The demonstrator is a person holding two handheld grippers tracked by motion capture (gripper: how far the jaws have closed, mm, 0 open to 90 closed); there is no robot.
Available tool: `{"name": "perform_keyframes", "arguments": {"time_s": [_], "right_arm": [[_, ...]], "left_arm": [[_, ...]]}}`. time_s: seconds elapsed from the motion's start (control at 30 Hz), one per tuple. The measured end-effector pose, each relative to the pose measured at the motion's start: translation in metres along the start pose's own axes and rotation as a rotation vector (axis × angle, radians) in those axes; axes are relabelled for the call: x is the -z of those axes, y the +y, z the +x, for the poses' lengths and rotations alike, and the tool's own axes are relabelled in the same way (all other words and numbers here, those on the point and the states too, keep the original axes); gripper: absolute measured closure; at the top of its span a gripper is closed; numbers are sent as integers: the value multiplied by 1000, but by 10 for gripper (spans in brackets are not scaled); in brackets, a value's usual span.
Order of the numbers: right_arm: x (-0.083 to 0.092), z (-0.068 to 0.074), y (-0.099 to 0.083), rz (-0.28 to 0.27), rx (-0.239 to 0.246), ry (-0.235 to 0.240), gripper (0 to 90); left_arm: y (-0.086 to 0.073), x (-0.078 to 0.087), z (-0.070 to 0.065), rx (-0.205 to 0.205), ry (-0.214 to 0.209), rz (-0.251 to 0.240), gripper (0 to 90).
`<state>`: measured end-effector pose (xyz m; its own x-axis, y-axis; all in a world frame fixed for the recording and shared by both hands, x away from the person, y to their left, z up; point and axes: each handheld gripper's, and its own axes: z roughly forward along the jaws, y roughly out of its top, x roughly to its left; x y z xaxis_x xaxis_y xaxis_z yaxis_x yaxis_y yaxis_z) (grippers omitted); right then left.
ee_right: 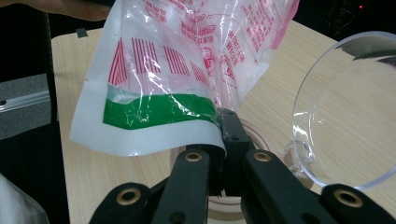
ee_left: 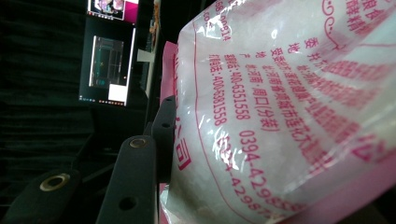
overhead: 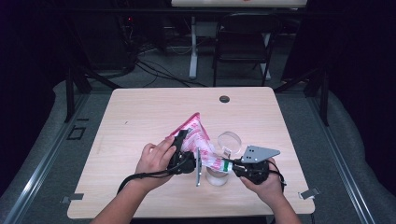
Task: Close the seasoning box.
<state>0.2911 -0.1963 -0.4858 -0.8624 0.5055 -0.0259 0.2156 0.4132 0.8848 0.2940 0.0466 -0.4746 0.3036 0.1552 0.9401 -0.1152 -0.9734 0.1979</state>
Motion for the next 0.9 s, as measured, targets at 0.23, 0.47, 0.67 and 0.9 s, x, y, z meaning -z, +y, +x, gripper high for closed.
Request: {"name": "perform_keyframes", "arguments": {"time_s": [0.23, 0.47, 0.67, 0.9], "right_arm": [[0, -1, 0, 1, -3, -4, 899], [1, -2, -1, 0, -7, -2, 899], [-1, -2, -3, 9, -9, -4, 899], [-3, -3, -5, 19, -13, -4, 898]], "left_arm": [[1, 0, 0, -11, 8, -2, 614], [2, 0, 0, -17, 8, 0, 614], [2, -1, -3, -29, -1, 4, 614], [2, -2, -4, -31, -1, 3, 614]]}}
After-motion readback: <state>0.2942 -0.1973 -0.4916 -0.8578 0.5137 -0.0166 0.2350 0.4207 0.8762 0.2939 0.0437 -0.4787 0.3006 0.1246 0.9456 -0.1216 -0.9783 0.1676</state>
